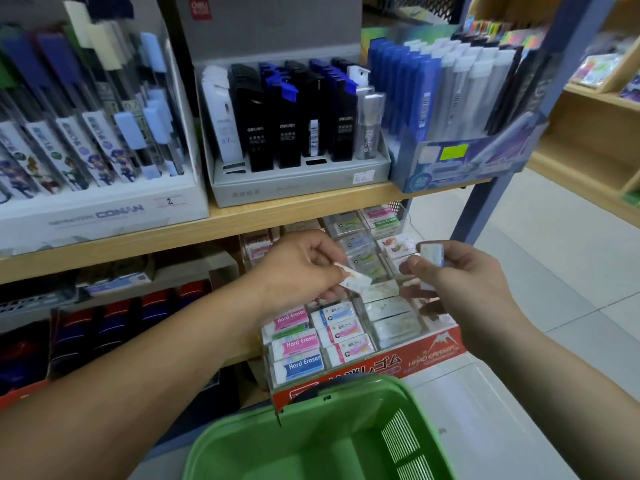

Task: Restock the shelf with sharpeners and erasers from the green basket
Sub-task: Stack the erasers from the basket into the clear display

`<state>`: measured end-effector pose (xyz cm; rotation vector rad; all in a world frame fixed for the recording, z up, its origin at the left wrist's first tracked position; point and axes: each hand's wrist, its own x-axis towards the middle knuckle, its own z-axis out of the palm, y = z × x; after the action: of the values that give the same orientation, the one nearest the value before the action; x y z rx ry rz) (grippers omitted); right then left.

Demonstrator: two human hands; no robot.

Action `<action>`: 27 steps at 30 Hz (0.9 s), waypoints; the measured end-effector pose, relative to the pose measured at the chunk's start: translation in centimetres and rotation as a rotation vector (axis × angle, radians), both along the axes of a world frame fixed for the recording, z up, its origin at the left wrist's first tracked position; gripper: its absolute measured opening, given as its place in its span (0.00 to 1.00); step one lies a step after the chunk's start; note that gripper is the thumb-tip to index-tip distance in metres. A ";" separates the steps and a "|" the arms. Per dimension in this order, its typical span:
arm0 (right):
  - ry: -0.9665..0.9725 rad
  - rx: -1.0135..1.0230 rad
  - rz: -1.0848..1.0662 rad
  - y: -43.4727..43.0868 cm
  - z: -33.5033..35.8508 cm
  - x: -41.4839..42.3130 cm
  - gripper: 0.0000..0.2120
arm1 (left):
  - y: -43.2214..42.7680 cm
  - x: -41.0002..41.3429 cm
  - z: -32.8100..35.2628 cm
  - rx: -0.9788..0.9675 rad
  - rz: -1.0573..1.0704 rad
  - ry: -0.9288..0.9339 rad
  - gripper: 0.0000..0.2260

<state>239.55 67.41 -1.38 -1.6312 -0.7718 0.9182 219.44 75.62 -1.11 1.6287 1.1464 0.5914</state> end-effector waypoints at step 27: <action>0.336 0.064 0.203 -0.7 -2.0 3.4 0.12 | 0.9 8.4 0.9 0.224 -0.055 0.094 0.08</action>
<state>242.98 66.73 -3.35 -1.3129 -0.7306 1.2617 227.80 76.54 -0.16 1.8907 1.1308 0.6315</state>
